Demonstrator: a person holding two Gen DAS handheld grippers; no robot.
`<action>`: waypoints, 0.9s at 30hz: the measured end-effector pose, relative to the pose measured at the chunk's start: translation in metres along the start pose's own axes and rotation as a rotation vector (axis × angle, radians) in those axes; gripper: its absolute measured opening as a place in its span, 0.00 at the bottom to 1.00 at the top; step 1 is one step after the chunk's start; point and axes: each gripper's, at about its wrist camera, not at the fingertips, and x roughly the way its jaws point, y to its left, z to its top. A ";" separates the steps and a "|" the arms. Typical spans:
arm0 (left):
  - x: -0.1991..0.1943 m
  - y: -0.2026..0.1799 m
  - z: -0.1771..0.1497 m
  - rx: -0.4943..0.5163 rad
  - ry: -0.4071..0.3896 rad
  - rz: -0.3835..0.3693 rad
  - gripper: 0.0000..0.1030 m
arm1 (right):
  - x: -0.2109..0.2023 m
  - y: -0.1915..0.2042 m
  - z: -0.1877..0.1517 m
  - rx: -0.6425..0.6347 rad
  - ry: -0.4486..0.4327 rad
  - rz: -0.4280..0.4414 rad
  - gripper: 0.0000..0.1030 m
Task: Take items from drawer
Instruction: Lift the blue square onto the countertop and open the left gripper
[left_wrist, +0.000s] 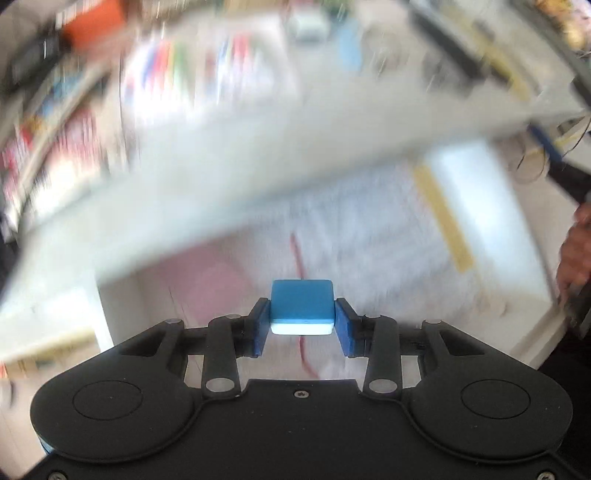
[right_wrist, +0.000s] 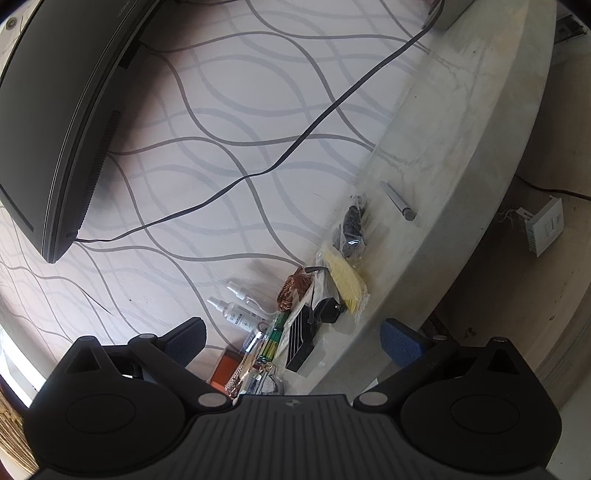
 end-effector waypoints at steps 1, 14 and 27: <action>-0.006 -0.001 0.007 0.011 -0.026 -0.001 0.35 | 0.000 0.000 0.000 0.003 0.000 0.001 1.00; -0.003 -0.028 0.063 0.126 -0.361 0.017 0.35 | 0.000 -0.002 0.002 0.023 0.002 0.011 1.00; 0.011 -0.023 0.101 0.100 -0.356 0.062 0.43 | -0.001 -0.005 0.003 0.043 -0.003 0.024 1.00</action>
